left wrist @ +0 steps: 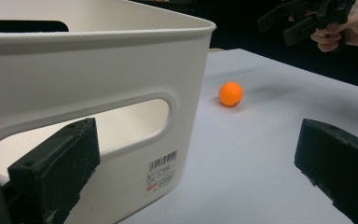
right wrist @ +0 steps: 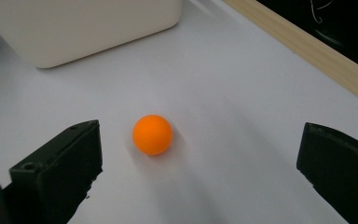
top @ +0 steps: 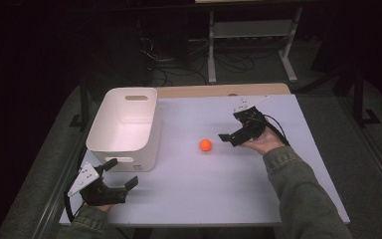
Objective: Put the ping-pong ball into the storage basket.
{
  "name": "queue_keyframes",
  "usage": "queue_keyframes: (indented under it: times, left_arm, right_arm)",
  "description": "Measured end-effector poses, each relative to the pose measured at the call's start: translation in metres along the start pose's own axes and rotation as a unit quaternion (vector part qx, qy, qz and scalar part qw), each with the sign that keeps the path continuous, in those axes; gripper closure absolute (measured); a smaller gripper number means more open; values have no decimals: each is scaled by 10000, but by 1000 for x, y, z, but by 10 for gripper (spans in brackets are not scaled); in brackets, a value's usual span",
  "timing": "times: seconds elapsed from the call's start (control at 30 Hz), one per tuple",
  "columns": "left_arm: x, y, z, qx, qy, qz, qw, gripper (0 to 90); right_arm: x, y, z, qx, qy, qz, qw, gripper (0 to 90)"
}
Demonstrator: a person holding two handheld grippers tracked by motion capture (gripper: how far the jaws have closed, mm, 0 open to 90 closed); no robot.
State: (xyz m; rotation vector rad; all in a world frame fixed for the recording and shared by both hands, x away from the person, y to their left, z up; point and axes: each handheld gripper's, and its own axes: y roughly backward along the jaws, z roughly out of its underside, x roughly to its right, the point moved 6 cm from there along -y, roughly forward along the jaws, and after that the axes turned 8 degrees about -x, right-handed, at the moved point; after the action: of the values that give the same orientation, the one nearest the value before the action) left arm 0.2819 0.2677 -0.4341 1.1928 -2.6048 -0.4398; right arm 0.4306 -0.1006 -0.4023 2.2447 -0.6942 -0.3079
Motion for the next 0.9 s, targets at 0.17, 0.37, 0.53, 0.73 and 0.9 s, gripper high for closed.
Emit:
queue_keyframes:
  times: [0.17, 0.37, 0.53, 0.73, 0.9]
  left_arm:
    - [0, 0, 0, -7, -9, -2, 10000, 0]
    - [0, 0, 0, -9, -3, -2, 10000, 0]
    - [0, 0, 0, -4, -4, 2, 10000, 0]
    - [0, 0, 0, -14, -14, 10, 10000, 0]
    - [0, 0, 0, -9, -1, 11, 10000, 0]
  right_arm:
    - [-1, -5, -2, -76, 19, -47, 10000, 0]
    - [-1, -9, -5, -123, 53, -84, 9999, 0]
    - [-3, -12, -10, -162, 109, -120, 9997, 0]
    - [-4, -18, -12, -220, 111, -154, 9996, 0]
    - [-3, -25, -13, -297, 132, -189, 9993, 0]
